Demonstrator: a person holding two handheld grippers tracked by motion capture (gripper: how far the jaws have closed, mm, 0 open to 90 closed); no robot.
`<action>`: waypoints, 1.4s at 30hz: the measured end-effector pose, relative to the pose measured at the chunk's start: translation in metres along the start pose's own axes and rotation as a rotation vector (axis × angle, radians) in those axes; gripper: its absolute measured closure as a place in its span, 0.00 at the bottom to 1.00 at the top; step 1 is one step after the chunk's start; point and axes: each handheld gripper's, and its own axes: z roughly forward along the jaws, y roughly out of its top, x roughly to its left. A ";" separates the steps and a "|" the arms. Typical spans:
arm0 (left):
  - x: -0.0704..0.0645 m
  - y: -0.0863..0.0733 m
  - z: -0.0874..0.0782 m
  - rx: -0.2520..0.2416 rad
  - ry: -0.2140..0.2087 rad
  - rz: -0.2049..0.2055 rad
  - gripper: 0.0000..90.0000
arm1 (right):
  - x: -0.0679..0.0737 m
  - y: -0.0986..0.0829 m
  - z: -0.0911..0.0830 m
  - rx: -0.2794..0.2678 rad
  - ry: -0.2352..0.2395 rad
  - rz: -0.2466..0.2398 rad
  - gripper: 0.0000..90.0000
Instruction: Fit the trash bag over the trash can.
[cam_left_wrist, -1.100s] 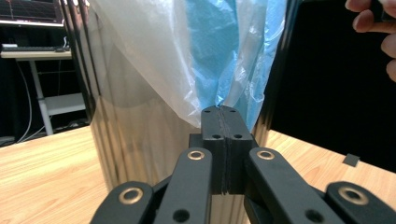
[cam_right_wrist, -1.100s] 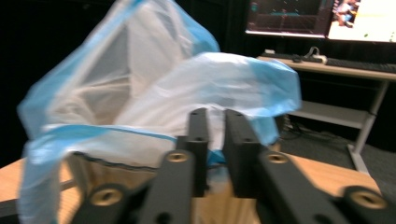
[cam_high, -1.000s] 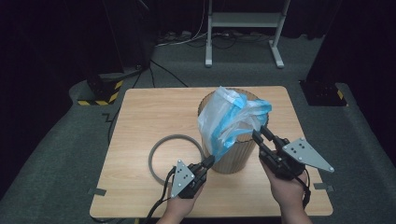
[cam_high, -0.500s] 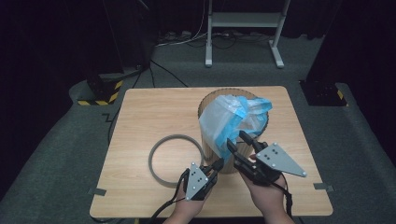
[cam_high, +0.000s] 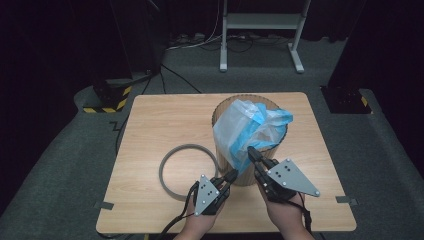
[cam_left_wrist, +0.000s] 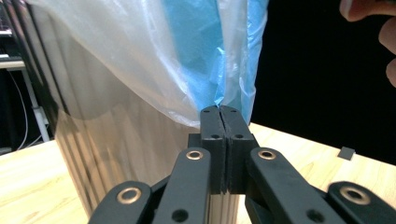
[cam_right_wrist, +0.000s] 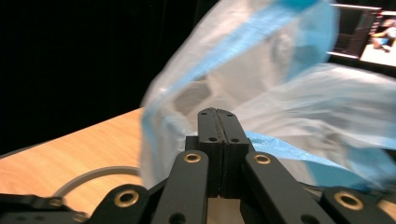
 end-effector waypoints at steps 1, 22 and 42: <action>0.000 0.001 -0.001 -0.010 0.001 0.000 0.98 | -0.004 0.000 -0.002 -0.002 -0.012 0.005 1.00; 0.002 0.064 -0.022 -0.176 0.132 0.010 0.51 | -0.032 -0.011 -0.016 -0.013 -0.096 0.033 0.99; 0.004 0.075 -0.002 -0.158 0.270 0.114 0.97 | -0.040 -0.014 -0.022 -0.031 -0.106 0.060 0.99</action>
